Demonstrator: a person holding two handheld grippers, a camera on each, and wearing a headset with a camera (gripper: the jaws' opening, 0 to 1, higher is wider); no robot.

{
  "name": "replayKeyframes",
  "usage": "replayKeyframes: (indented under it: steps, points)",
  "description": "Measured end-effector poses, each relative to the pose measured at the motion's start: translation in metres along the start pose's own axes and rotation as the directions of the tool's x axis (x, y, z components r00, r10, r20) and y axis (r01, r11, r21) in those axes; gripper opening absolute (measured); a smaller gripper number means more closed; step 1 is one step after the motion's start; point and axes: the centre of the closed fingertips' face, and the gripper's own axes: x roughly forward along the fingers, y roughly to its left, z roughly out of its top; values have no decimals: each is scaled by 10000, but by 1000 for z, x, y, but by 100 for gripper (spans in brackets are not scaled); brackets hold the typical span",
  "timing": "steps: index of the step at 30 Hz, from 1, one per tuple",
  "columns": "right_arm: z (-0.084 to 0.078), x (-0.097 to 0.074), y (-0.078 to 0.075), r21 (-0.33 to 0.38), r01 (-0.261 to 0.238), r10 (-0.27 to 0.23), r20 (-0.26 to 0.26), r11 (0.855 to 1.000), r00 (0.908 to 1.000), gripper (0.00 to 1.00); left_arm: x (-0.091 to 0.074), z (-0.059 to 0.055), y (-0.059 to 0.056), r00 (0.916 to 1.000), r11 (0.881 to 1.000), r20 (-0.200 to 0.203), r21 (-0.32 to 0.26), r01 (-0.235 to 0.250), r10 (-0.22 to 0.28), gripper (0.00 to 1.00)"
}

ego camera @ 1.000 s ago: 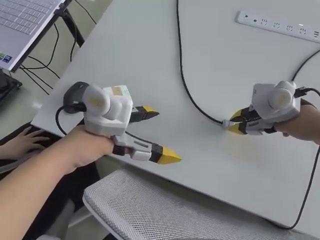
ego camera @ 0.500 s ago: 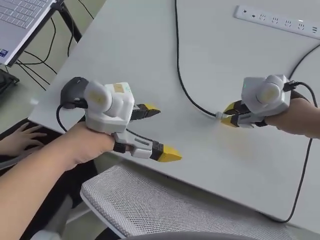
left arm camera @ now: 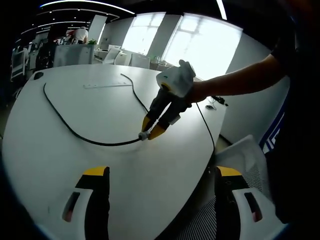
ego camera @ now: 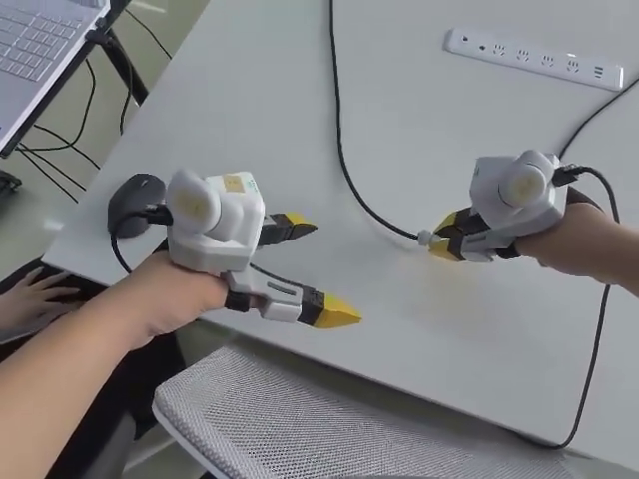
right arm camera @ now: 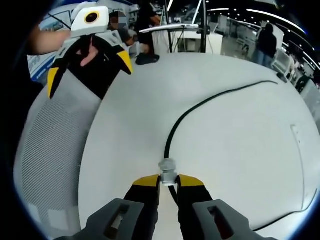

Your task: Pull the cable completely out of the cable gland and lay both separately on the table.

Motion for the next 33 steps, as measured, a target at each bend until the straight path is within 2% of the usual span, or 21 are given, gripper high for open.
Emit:
replayKeyframes:
  steps: [6,8,11,20,33]
  points:
    - [10,-7,9,378,-36,27,233,9993,9997,8,5,7,-6,9996,9991,-32,327,279,-279,85]
    - [12,-8,13,445,-37,28,208,9990,9998,7,8,7,-11,9984,9979,-209,361,535,-527,82]
    - [15,-11,19,347,-46,38,237,9994,9997,7,9,10,-13,9975,9956,-325,684,647,-626,82]
    - [23,-27,40,211,-203,198,236,9996,9995,7,16,23,-16,9955,9919,-60,845,947,-945,82]
    - [32,-46,66,-86,-391,392,160,9992,9991,7,30,39,-36,9902,9844,184,1119,1355,-1384,81]
